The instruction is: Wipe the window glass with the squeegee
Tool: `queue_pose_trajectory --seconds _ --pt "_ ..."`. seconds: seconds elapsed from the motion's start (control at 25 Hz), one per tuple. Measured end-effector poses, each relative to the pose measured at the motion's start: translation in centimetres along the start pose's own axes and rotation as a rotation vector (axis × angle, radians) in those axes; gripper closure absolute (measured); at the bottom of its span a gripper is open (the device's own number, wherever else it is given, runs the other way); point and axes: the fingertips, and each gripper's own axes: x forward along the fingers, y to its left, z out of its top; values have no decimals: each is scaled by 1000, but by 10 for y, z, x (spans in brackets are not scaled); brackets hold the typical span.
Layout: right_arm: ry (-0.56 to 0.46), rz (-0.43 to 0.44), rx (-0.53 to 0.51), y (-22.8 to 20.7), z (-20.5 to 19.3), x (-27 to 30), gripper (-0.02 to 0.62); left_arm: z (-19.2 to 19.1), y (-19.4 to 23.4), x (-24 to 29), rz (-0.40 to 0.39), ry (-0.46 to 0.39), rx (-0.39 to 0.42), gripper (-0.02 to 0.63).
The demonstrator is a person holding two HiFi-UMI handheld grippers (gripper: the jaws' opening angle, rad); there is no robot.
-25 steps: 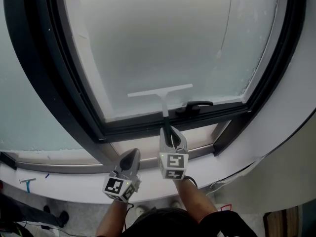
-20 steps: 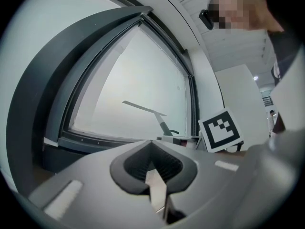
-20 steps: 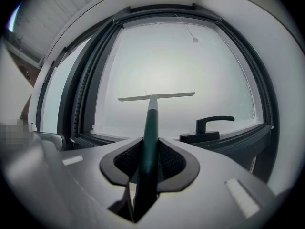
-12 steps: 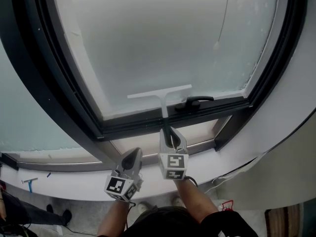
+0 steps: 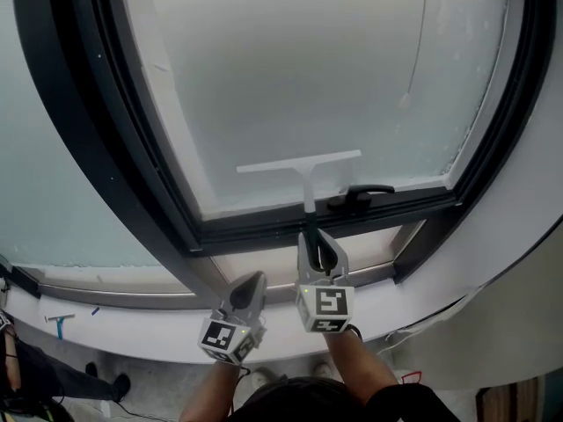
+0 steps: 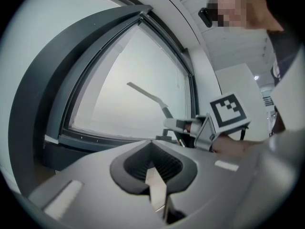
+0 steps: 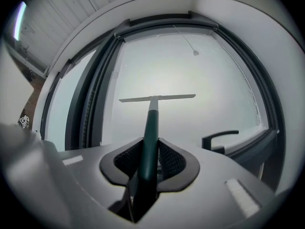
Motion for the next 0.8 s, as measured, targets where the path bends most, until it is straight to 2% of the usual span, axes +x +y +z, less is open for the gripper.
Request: queue_pose_trajectory --seconds 0.16,0.28,0.36,0.48,0.64,0.8 --pt "-129 53 -65 15 68 15 500 11 1 -1 1 -36 -1 607" --pt "-232 77 -98 32 125 36 500 26 -1 0 -21 -75 32 607" --pt "-289 102 -100 46 163 48 500 38 1 -2 -26 -106 57 607" --pt "-363 131 -123 67 216 60 500 62 3 -12 -30 -162 48 607" --pt "-438 94 -188 83 276 81 500 78 14 -22 -29 -198 77 608" --pt "-448 54 -164 89 302 101 500 90 31 -33 -15 -215 100 608"
